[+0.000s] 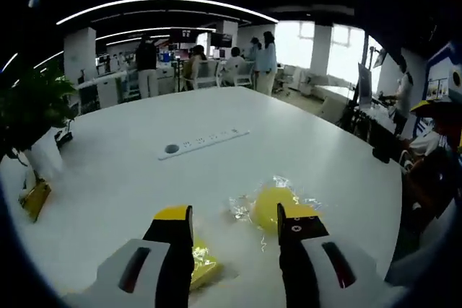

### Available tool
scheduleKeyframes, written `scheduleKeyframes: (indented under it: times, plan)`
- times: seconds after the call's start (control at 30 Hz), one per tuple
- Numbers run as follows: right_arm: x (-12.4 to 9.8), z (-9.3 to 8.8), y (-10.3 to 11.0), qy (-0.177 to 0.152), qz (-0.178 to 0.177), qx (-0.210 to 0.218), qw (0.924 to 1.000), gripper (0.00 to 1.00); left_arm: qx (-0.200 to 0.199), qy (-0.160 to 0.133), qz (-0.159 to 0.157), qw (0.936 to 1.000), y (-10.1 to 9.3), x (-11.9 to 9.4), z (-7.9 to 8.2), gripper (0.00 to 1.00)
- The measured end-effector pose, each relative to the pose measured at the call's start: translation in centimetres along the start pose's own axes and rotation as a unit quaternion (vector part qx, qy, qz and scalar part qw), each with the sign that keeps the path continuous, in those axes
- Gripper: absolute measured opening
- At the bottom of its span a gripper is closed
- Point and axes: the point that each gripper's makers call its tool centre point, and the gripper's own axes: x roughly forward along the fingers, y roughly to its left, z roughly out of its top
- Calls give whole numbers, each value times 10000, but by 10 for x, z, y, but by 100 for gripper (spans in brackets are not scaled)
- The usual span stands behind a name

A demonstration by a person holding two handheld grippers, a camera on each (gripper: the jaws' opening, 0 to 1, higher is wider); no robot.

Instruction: Compare the silicone blocks by pressing each to a similar depth, holding the contact briefly, and releasing to observe deformation and rebound differences across the visible hardness samples.

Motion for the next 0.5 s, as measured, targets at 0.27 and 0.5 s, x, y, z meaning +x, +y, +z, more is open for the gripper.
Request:
scheduleKeyframes:
  times: [0.27,0.5]
  plan:
    - [-2,29,26,-679,27,-229,9974,76,-210,-550,-28,9983,-9,-57,21,48]
    - [2,29,60,-859,240,-140,9959,81,-362,-976,-150,9945,-26,-107,36,56]
